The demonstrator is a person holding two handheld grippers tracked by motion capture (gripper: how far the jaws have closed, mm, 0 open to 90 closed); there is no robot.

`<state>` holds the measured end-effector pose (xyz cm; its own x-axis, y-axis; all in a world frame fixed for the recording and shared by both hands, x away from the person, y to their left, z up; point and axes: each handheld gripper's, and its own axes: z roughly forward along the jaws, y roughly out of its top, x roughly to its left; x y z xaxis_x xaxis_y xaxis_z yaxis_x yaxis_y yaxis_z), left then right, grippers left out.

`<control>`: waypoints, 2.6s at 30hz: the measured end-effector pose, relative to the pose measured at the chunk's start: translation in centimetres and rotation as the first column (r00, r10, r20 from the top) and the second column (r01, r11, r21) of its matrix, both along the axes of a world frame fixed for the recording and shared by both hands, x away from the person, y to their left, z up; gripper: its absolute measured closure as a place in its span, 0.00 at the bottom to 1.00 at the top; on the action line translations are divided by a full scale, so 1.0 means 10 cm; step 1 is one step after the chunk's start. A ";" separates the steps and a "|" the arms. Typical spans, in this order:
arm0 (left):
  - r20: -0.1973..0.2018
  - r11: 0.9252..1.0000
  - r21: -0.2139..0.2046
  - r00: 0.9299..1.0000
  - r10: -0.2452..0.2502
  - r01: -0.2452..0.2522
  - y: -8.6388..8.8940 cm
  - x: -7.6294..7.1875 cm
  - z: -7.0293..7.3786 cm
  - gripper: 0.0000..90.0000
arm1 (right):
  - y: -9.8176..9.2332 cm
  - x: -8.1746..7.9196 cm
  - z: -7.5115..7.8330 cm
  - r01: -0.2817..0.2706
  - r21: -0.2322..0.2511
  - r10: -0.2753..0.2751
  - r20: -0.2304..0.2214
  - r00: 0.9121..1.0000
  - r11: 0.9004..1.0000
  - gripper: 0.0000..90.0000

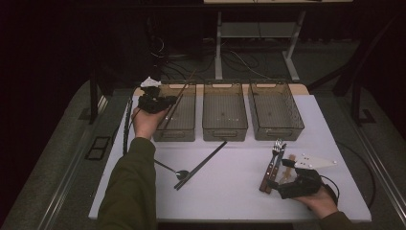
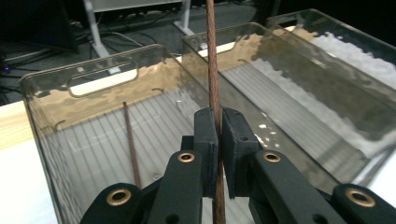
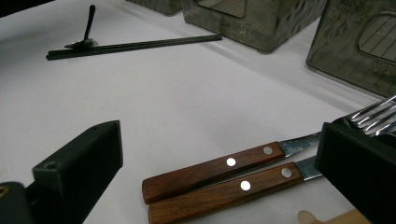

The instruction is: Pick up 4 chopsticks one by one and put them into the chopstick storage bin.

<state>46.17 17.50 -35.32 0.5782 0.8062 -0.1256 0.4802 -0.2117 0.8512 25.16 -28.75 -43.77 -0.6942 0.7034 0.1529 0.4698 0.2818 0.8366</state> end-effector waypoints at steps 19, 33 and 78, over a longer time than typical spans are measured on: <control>-0.038 0.991 0.110 0.996 0.082 -0.078 -0.04 0.12 -0.24 0.95 | 0.00 0.00 0.00 0.000 0.007 0.000 -0.001 1.000 1.000 0.01; -0.080 0.982 0.148 0.988 0.132 -0.119 -0.01 0.14 -0.30 0.73 | 0.00 -0.01 0.01 0.000 0.007 0.000 -0.001 1.000 1.000 0.01; -0.095 0.975 0.118 0.979 -0.178 0.188 -0.38 -1.10 -0.37 0.20 | -0.01 -0.02 0.01 0.006 0.001 -0.006 0.009 1.000 1.000 0.01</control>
<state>35.12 13.75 -39.05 0.7092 0.7000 -0.0836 0.4914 -0.4058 0.7706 24.98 -28.81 -43.66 -0.6915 0.7072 0.1476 0.4642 0.2785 0.8408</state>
